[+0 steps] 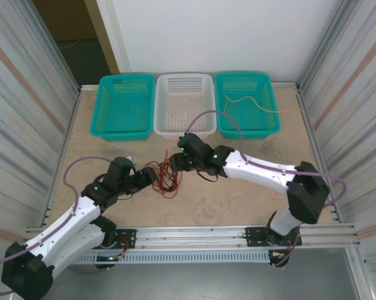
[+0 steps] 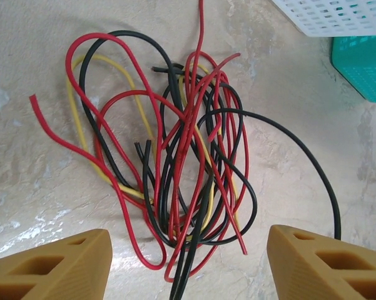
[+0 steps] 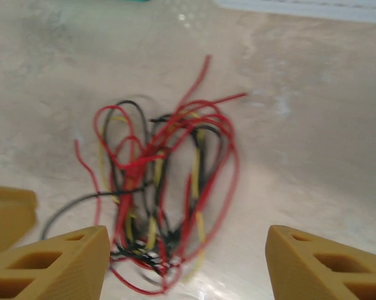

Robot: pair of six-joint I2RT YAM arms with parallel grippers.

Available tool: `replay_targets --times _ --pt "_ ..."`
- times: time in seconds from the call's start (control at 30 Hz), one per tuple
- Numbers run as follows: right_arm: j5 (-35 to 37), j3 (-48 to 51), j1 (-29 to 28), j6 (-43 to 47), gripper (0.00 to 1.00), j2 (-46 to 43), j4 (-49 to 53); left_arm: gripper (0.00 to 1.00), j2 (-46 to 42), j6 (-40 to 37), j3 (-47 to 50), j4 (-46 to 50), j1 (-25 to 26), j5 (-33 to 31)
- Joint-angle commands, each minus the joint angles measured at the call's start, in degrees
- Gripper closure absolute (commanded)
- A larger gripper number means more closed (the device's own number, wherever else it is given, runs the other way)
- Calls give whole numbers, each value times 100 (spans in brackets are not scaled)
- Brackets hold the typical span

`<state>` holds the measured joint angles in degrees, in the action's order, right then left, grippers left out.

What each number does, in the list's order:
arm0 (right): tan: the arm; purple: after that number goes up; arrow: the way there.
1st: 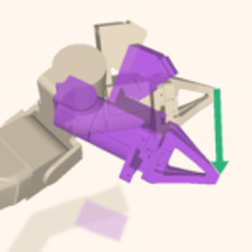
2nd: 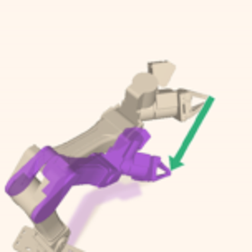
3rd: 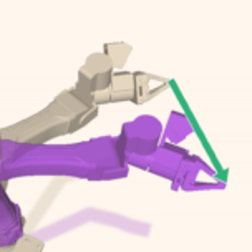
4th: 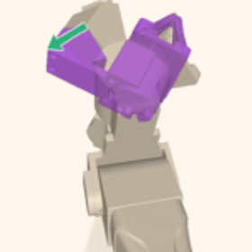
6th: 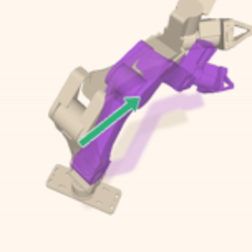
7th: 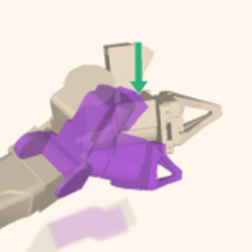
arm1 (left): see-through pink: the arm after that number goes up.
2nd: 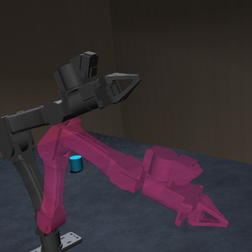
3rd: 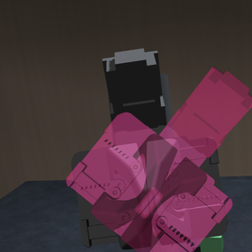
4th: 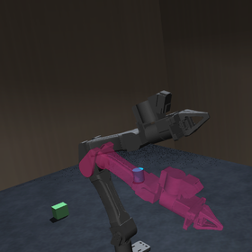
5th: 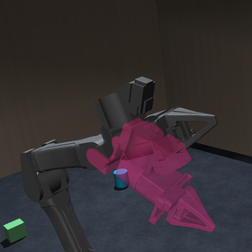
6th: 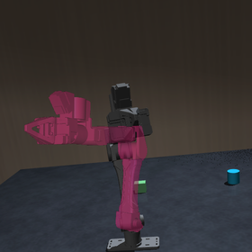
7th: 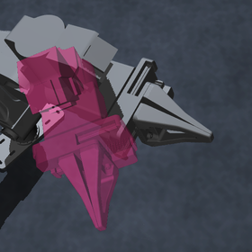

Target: Untangle the cables

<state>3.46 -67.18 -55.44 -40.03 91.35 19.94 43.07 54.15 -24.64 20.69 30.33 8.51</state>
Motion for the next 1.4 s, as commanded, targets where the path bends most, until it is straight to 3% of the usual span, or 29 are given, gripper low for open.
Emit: replay_targets --times 0.0,0.17,0.23,0.37,0.47,0.63,0.73,0.9,1.07,1.37 --pt "-906 -84 92 -388 39 260 263 30 -347 234 49 67 -60 -92" --pt "-1260 146 61 -573 42 380 102 27 -350 -71 -42 -242 -71 -275" --pt "-1212 -57 15 -580 51 481 491 29 -159 -71 -181 -352 -71 -166" --pt "-730 -115 -6 -576 85 386 822 32 180 -123 -427 -364 -71 49" --pt "-355 -28 59 -434 99 26 816 32 325 -597 -533 -423 -71 161" --pt "-100 -441 115 194 100 -504 1309 33 588 -966 -1108 -74 37 30" --pt "106 -594 62 724 100 -861 1320 31 535 -1202 -1427 99 371 -327" --pt "514 -701 -211 1346 100 -1482 1232 31 445 -2084 -1746 -56 795 -334" --pt "370 -872 -355 1653 100 -2060 1224 29 250 -2446 -1991 -33 984 -659" --pt "200 -403 -344 1620 100 -2934 622 28 537 -2248 -1620 -886 1058 -1"
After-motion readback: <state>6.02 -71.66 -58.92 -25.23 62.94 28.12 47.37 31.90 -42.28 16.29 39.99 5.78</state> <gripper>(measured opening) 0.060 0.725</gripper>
